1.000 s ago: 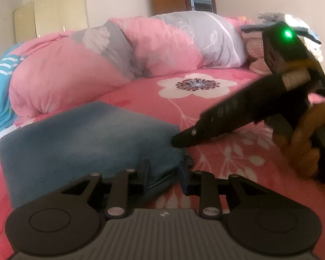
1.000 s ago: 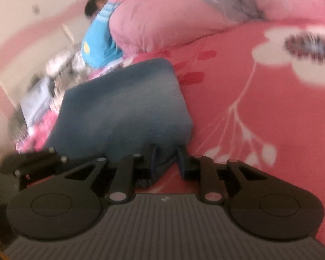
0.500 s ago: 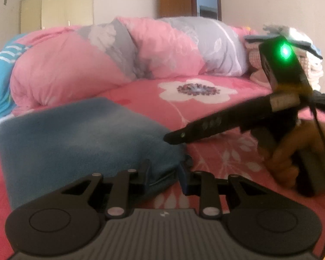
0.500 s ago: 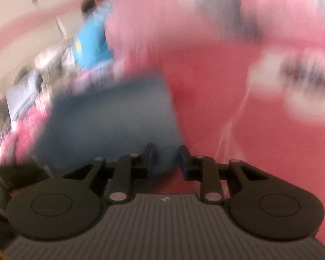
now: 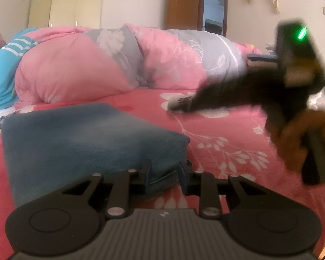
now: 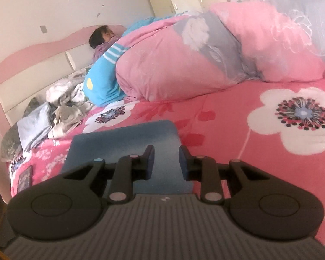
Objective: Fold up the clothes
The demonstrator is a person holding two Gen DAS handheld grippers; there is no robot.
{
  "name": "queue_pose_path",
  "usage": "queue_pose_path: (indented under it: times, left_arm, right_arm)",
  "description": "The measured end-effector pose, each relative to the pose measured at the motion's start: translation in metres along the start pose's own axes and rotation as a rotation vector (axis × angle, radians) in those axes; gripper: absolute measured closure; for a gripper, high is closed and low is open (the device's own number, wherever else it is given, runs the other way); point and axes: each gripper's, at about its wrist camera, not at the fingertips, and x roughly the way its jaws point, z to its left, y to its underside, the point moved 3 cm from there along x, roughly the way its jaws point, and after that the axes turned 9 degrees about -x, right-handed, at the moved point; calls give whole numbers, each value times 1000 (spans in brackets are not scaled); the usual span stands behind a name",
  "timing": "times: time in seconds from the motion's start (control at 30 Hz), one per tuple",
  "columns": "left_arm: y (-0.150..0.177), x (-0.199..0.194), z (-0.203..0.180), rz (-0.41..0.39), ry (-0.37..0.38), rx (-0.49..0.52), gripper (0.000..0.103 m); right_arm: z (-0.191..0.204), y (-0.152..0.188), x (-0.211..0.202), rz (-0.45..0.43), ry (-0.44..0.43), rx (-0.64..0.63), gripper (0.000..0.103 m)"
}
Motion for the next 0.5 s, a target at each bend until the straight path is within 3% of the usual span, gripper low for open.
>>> queue_pose_path:
  times: [0.1,0.13,0.2,0.3,0.47,0.5]
  left_arm:
    - [1,0,1,7,-1,-12,75]
    - [1,-1,1,3,1,-13,74]
    - [-1,-3,1,-2,5,-19,74]
    - [-3,-9,2,-20,10,-22,74]
    - [-8,-20,3,-74,15,-36,74]
    - [-10,-23,4,-88,19,-45,74]
  right_arm:
    - [0,39,39,172,1,12,78]
    - [-2,46,37,129,-3,21,78]
    - [-10,36,32,152,-23,82,78]
    - [-10,23,28,160,-19,67,78]
    - [5,4,-3,20,-73,19,78]
    - [7,11,5,58,-80,1,78]
